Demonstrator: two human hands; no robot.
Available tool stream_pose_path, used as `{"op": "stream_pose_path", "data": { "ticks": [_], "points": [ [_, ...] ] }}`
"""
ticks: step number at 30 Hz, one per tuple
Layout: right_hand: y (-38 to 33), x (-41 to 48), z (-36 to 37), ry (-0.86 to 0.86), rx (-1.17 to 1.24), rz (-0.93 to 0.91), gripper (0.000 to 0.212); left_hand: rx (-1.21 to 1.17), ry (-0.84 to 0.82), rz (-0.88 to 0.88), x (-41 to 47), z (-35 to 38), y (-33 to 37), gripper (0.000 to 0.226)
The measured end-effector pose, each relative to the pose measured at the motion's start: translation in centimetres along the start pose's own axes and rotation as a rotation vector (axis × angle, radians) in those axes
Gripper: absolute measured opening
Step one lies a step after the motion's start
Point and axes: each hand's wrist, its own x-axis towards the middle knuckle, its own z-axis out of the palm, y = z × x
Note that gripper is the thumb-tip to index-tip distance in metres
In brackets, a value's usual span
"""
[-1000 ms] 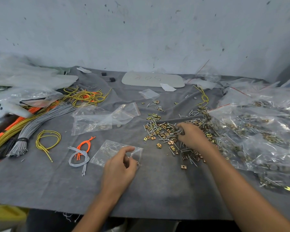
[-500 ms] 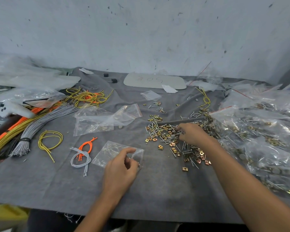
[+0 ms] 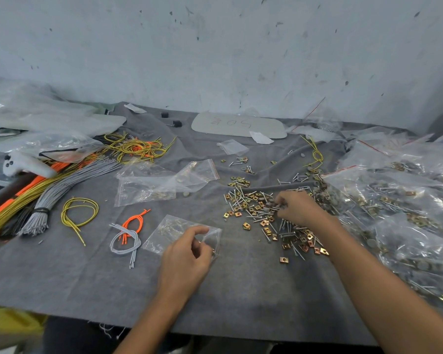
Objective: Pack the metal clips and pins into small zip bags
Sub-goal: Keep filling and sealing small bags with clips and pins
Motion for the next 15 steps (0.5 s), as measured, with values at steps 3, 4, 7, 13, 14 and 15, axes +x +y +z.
{"op": "stream_pose_path", "data": {
  "ticks": [3, 4, 7, 13, 14, 15],
  "points": [
    [0.4, -0.3, 0.3, 0.047, 0.070, 0.007, 0.022, -0.008, 0.005, -0.003, 0.0, 0.0, 0.0, 0.029],
    [0.4, -0.5, 0.3, 0.053, 0.086, 0.007, 0.023, -0.006, 0.003, -0.003, 0.0, 0.0, 0.1, 0.029],
    [0.6, -0.8, 0.4, 0.062, 0.123, -0.004, 0.023, 0.001, 0.000, -0.006, -0.1, -0.1, 0.1, 0.029],
    [0.8, -1.9, -0.9, 0.273, 0.366, 0.017, 0.013, 0.006, -0.002, -0.013, 0.0, -0.1, 0.1, 0.029],
    [0.7, -2.1, -1.2, 0.288, 0.464, 0.049, 0.012, 0.007, -0.001, -0.014, 0.0, -0.1, 0.1, 0.030],
    [0.6, -2.3, -1.3, 0.300, 0.587, 0.084, 0.012, 0.008, 0.001, -0.013, 0.0, -0.1, 0.1, 0.030]
  ]
}}
